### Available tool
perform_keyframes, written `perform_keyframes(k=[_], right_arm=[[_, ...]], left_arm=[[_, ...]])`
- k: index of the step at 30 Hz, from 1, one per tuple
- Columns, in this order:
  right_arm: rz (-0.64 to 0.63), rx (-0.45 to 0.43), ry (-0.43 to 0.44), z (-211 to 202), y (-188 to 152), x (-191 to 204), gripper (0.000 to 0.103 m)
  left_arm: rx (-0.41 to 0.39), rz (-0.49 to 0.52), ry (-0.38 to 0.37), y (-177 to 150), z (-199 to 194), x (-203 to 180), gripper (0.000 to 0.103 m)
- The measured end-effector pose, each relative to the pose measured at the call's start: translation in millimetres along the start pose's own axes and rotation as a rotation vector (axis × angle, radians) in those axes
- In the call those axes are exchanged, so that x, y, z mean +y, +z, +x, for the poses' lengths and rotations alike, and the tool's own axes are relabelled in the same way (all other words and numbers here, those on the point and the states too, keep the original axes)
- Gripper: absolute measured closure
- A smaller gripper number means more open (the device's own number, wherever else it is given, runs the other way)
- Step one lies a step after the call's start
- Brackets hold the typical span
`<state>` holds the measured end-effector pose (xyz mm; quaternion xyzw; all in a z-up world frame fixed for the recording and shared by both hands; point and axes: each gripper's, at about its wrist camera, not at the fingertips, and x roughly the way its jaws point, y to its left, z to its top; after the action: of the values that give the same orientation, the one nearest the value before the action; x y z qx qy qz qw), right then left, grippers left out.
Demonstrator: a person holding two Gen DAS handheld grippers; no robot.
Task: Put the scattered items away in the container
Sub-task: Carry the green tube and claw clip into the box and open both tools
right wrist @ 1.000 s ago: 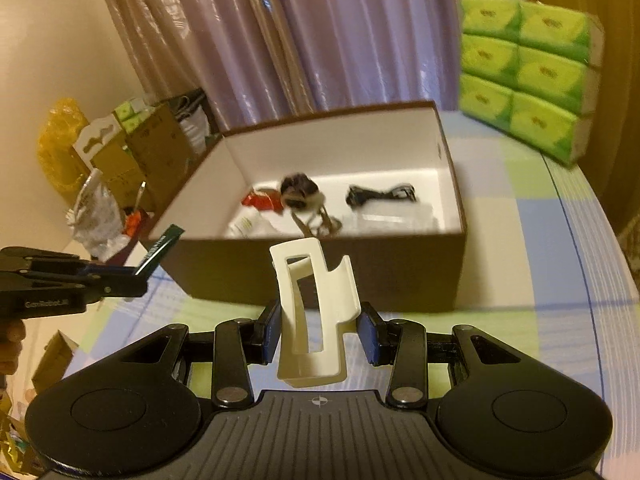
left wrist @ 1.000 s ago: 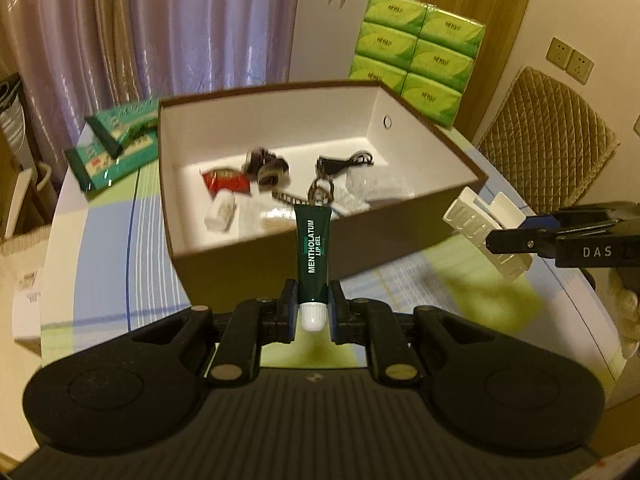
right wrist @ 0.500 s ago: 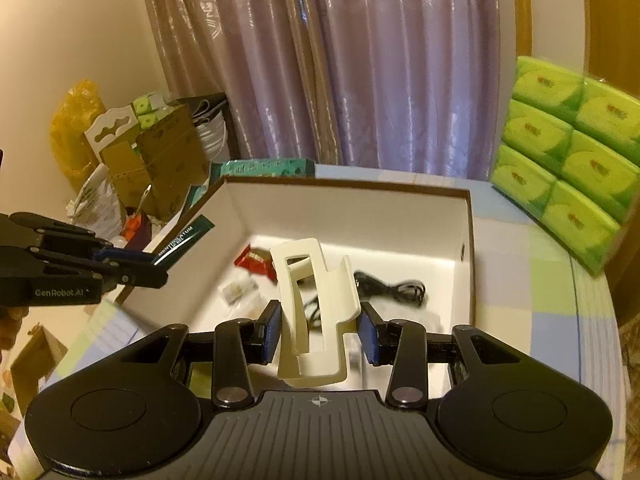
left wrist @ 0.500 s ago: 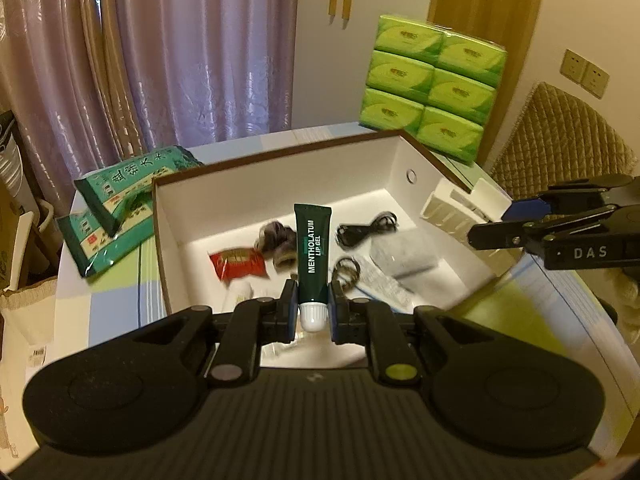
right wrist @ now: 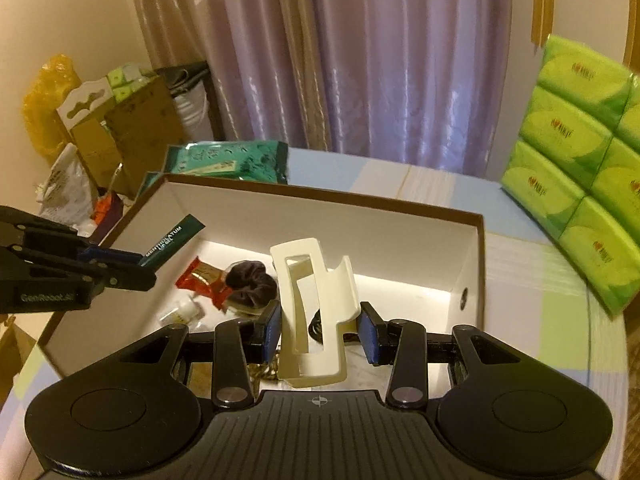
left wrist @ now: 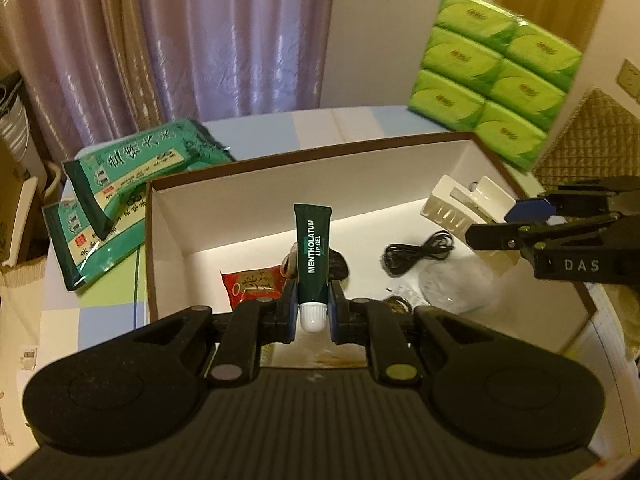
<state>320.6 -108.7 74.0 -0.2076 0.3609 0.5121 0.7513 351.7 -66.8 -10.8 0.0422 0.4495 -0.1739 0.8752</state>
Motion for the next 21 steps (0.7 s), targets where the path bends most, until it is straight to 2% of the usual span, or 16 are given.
perform_keyframes(k=[10,21], right_arm=[[0.043,0.09,-0.015,49.9,9.9,-7.9,0.065],[0.073,0.124,0.0,73.4,16.7,-13.6,0.065]], left_arm=[[0.074,-0.054,0.066,9.9,52.6,8.1,0.091],[0.111,-0.144,0.098,9.5,85.3,17.5,0.091]])
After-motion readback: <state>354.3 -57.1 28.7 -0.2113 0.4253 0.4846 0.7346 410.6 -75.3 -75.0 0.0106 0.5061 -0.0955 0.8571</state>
